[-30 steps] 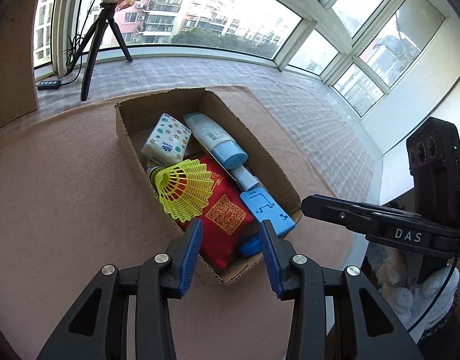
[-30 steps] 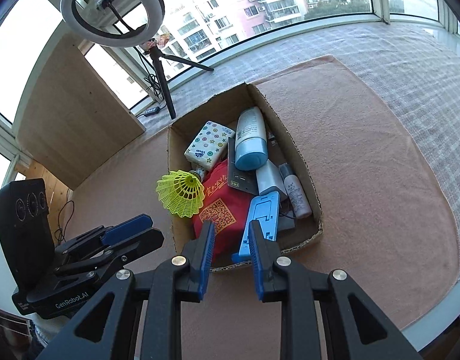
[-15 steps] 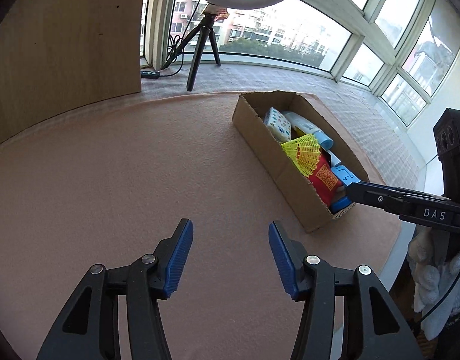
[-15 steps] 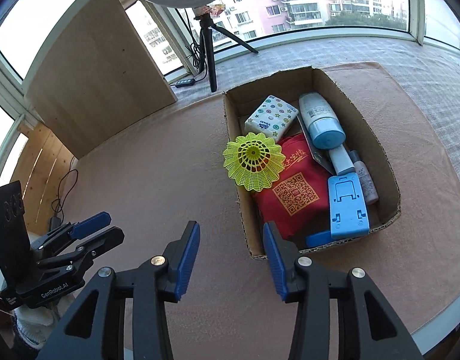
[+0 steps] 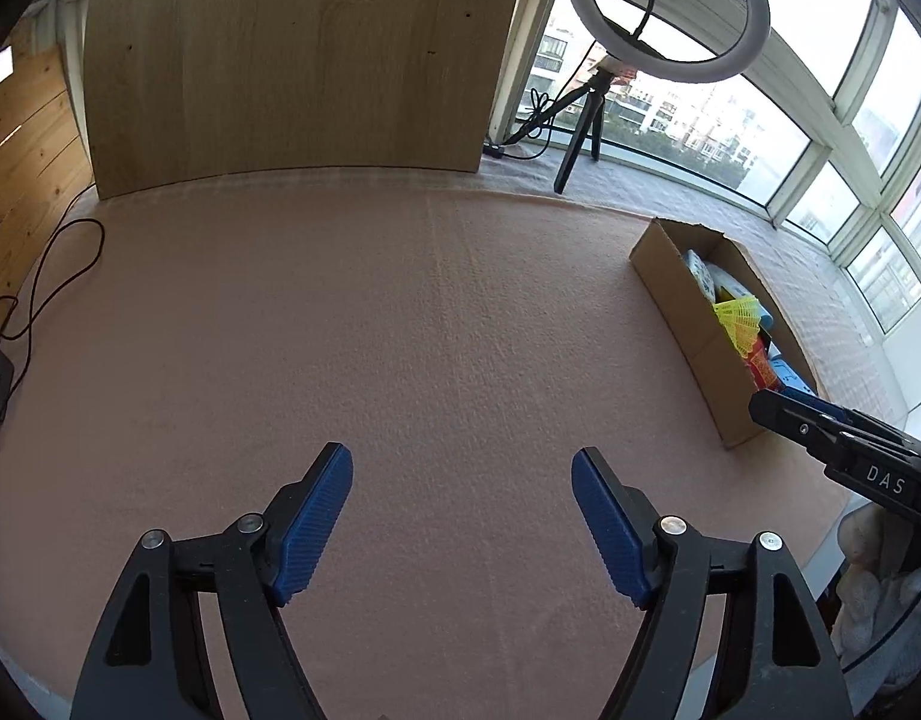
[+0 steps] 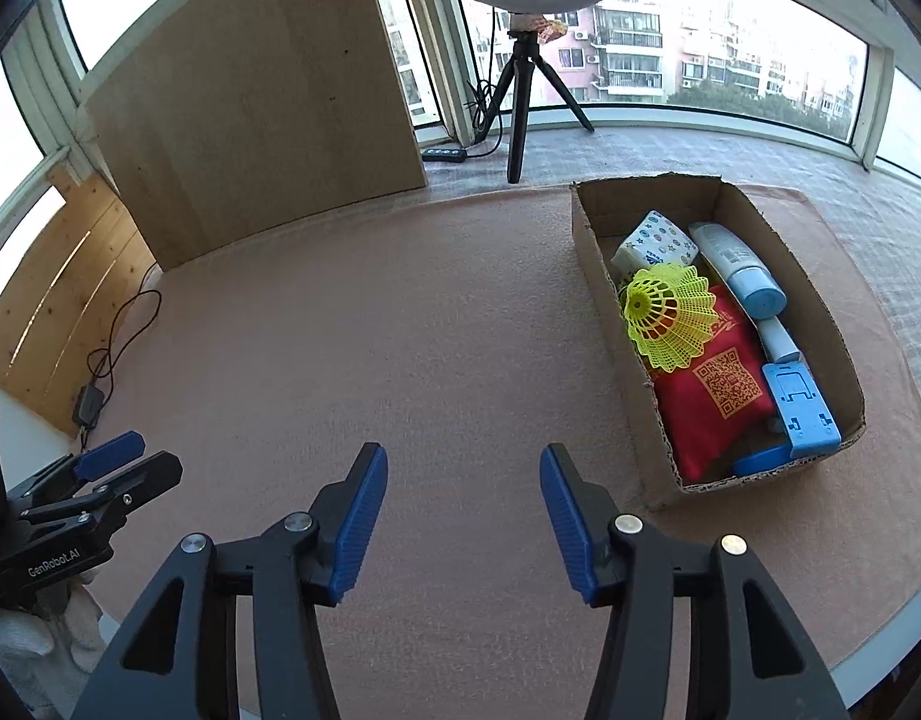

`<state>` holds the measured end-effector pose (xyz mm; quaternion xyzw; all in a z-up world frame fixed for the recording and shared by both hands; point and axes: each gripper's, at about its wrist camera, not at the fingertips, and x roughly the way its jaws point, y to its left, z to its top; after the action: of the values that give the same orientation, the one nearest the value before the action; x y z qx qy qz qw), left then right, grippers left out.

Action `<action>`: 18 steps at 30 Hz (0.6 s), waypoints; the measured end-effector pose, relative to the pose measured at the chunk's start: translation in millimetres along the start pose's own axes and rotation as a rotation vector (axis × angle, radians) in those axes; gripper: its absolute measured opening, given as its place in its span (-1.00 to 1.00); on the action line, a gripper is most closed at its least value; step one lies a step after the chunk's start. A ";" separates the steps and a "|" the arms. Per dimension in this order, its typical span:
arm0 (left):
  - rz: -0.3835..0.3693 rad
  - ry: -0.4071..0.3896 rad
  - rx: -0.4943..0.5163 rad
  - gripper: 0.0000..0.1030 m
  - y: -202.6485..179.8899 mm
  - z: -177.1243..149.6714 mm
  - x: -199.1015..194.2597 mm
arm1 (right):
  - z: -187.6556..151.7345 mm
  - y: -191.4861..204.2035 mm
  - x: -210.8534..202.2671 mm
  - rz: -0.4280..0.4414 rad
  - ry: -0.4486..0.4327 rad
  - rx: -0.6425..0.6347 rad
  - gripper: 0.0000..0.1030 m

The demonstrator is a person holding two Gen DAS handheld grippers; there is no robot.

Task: Organize objects

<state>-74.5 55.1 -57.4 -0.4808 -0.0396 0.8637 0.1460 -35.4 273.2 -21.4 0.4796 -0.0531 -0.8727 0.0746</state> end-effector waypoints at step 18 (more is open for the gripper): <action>0.088 -0.013 -0.043 0.57 39.3 -21.4 -27.2 | -11.0 62.4 2.5 -0.011 -0.019 -0.053 0.06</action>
<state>-51.4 8.2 -54.8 -0.4795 -0.0376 0.8714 0.0971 -22.5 211.2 -19.1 0.4693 -0.0281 -0.8788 0.0816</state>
